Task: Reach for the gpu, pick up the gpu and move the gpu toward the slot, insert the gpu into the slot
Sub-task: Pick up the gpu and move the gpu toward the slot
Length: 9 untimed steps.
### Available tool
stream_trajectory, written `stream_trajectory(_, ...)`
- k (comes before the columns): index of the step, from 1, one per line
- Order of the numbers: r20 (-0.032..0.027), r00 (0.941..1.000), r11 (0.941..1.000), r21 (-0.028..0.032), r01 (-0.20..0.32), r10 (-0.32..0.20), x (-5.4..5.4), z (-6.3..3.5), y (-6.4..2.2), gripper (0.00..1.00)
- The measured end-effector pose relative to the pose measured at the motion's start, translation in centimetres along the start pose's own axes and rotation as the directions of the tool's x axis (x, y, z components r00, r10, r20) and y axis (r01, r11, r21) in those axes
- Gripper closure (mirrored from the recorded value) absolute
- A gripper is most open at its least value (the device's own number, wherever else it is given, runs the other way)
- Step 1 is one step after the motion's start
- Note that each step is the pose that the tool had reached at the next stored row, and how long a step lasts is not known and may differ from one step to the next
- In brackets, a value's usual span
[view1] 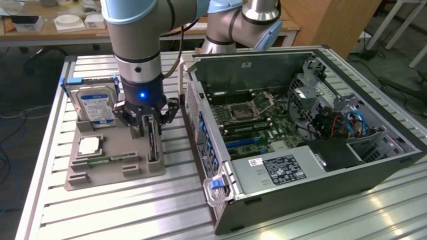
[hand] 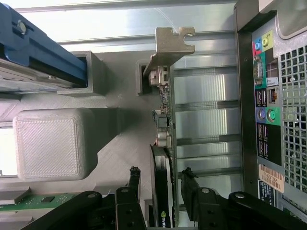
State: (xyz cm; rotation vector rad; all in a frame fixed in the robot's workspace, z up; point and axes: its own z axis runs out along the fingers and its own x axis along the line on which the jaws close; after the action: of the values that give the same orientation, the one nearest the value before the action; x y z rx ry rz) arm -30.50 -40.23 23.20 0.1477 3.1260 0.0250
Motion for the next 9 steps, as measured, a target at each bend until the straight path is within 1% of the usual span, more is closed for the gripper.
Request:
stream_trajectory(2,0.0,1.0,1.0,0.0,0.0,0.0,0.0,0.0,0.0,0.53)
stream_trajectory(3,0.0,1.0,1.0,0.0,0.0,0.0,0.0,0.0,0.0,0.55)
stream_trajectory(6,-0.0002,1.0,1.0,0.0,0.0,0.0,0.0,0.0,0.0,0.73)
stream_trajectory(9,0.0,1.0,1.0,0.0,0.0,0.0,0.0,0.0,0.0,0.73)
